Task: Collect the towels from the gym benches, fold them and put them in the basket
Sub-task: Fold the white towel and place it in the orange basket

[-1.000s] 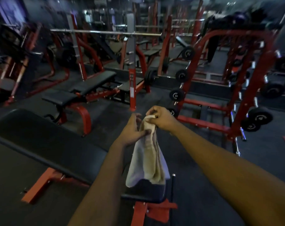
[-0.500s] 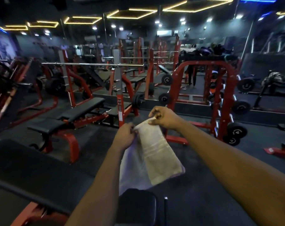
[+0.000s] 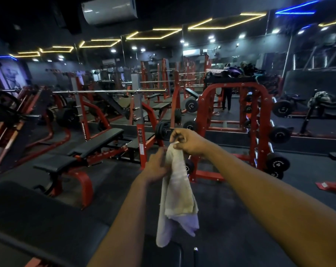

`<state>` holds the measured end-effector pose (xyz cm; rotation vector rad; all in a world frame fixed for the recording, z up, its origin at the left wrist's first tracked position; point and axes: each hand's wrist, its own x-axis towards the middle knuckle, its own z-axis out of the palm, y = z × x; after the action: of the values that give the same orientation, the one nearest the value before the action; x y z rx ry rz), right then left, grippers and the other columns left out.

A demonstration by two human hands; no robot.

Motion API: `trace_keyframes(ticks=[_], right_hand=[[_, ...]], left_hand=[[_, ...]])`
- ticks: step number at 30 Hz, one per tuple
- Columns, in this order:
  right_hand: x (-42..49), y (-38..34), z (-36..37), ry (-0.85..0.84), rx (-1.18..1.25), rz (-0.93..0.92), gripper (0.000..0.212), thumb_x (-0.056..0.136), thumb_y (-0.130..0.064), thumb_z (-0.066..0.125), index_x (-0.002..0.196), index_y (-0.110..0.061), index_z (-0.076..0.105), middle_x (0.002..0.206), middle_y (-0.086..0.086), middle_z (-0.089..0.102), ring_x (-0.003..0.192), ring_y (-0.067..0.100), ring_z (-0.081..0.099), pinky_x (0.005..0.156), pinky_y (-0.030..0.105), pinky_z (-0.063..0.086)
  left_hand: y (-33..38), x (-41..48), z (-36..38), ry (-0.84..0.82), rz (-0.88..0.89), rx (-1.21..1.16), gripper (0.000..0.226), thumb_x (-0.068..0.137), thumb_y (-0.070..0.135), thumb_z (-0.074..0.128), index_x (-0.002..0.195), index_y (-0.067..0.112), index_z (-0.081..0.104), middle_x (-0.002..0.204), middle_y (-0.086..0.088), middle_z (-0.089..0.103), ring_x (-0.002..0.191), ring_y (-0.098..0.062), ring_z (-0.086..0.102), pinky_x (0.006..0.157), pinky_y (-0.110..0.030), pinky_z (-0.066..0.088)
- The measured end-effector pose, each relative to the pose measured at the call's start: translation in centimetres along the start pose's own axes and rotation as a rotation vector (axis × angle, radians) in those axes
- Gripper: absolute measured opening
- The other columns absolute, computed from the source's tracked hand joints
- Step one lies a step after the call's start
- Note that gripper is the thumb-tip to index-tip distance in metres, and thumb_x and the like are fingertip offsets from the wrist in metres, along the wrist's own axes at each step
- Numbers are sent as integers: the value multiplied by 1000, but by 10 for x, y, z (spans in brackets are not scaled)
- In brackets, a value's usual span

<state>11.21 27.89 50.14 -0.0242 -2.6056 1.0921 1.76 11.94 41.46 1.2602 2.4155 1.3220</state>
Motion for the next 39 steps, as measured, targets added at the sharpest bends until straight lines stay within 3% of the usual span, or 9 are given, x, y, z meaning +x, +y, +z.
trace_keyframes(ticks=[4, 10, 12, 15, 20, 24, 27, 35, 39], right_hand=[[-5, 0, -18, 18, 0, 16, 27, 88, 4, 52, 94, -19, 65, 102, -3, 66, 101, 13, 61, 92, 30, 48], [-15, 29, -37, 207, -253, 340, 19, 85, -13, 53, 96, -23, 65, 103, 0, 67, 100, 21, 59, 95, 39, 40], [-21, 31, -35, 83, -340, 327, 29, 80, -16, 60, 106, -28, 64, 108, -5, 64, 103, 16, 54, 91, 37, 30], [-21, 28, -24, -106, -287, 197, 32, 82, -23, 72, 113, -24, 63, 104, -6, 63, 98, 13, 57, 86, 32, 44], [-10, 37, -22, 208, -370, 146, 9, 82, -32, 72, 87, -26, 66, 86, -7, 68, 91, 16, 61, 94, 45, 43], [-3, 34, -23, 307, -249, 86, 12, 82, -28, 72, 89, -22, 64, 87, -4, 67, 88, 20, 64, 83, 37, 51], [2, 32, -19, 341, -289, 67, 18, 82, -35, 74, 85, -26, 59, 82, -5, 66, 81, 20, 64, 71, 31, 50], [-10, 56, -31, 548, -486, 229, 7, 92, -24, 63, 98, -24, 66, 101, 2, 66, 101, 25, 58, 94, 37, 36], [-21, 76, -30, 580, -612, 357, 14, 95, -29, 59, 96, -20, 70, 98, 6, 68, 98, 28, 61, 91, 40, 34]], left_hand=[[-2, 0, 15, -133, -116, 41, 25, 87, 21, 60, 110, 30, 63, 105, 2, 70, 100, -16, 65, 91, -40, 54], [22, 13, 19, 39, -43, 64, 11, 98, 16, 47, 93, 9, 54, 94, -13, 63, 92, -30, 59, 83, -40, 46], [36, 21, 16, 32, -3, 86, 13, 99, 17, 45, 97, 6, 53, 96, -13, 63, 94, -27, 58, 81, -36, 43], [54, 27, 10, 5, 108, 91, 13, 100, 20, 46, 90, 13, 49, 83, 1, 58, 87, -22, 57, 73, -32, 39], [45, 13, -9, 12, 96, 88, 14, 90, 24, 66, 97, 21, 55, 80, 8, 59, 74, -2, 56, 61, -16, 39], [8, -8, -11, -124, -204, 136, 35, 84, 22, 71, 117, 19, 59, 103, 3, 61, 97, -16, 60, 74, -22, 43], [-15, -13, -7, -49, -276, 249, 32, 85, 13, 66, 116, 11, 59, 113, -11, 65, 97, -23, 62, 74, -26, 46], [-31, -14, -17, 167, -411, 433, 26, 82, 10, 51, 104, 13, 64, 111, -15, 67, 105, -34, 63, 90, -40, 49], [-34, -15, -24, 179, -543, 617, 29, 87, 16, 47, 111, 18, 62, 117, -13, 65, 116, -32, 56, 106, -51, 31]])
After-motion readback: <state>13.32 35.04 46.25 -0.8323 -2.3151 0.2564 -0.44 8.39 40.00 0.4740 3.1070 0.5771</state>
